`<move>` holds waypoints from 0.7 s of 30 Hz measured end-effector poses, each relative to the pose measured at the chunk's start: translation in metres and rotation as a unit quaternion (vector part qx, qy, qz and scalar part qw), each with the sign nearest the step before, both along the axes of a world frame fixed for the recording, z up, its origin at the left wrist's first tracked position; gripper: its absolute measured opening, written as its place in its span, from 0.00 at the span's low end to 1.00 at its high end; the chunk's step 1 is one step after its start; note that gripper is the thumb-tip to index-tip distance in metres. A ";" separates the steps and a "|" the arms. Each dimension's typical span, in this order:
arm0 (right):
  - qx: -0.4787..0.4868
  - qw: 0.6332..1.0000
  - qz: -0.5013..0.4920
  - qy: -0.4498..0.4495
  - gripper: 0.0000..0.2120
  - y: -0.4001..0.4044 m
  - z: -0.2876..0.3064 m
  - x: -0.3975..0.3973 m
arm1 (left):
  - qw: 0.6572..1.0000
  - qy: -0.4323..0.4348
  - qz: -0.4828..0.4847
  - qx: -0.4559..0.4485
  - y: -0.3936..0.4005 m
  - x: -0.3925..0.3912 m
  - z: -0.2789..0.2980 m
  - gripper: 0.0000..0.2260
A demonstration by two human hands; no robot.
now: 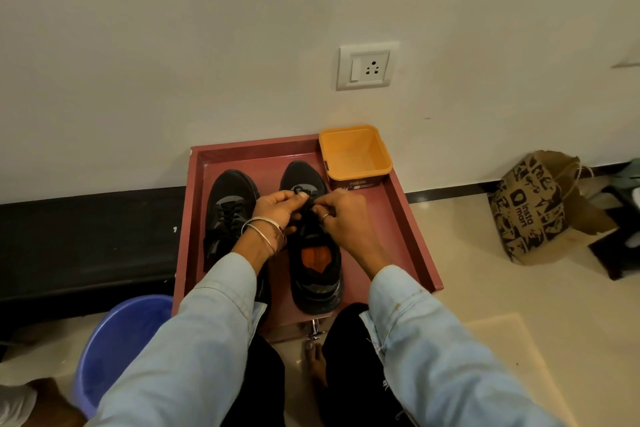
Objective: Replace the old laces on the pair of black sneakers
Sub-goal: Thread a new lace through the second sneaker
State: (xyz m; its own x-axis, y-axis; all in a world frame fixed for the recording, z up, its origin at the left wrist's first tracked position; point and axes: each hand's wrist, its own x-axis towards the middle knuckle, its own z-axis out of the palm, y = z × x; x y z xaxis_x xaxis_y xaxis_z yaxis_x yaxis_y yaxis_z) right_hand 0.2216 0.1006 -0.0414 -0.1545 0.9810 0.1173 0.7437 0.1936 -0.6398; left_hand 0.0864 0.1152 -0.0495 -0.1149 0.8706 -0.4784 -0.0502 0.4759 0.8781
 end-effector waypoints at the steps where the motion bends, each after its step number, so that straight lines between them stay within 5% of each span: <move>1: 0.000 1.000 -0.008 -0.004 0.08 0.001 -0.001 0.000 | 1.000 0.011 0.010 0.006 0.000 0.002 -0.003 0.03; 5: -0.065 0.996 -0.041 -0.042 0.03 0.004 -0.006 0.004 | 0.994 0.065 0.081 0.013 0.000 0.004 -0.020 0.09; 8: -0.105 0.989 -0.092 -0.043 0.12 -0.001 -0.012 0.011 | 0.988 0.125 0.089 0.014 -0.004 0.005 -0.027 0.10; 18: -0.196 0.945 -0.208 0.159 0.15 -0.004 -0.027 0.020 | 0.974 0.114 0.185 -0.060 -0.012 0.004 -0.030 0.13; 21: -0.202 0.957 -0.155 0.135 0.09 -0.006 -0.023 0.024 | 0.972 0.204 0.120 -0.015 -0.019 0.000 -0.028 0.10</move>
State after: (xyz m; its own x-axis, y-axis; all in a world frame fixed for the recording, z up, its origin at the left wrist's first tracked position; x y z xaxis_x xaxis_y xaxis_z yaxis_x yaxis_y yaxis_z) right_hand 0.2459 0.0948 -0.0644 0.1342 0.9484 -0.2873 0.5218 -0.3141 -0.7931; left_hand 0.0863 0.0966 -0.0780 -0.4979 0.7819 -0.3752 0.1860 0.5189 0.8344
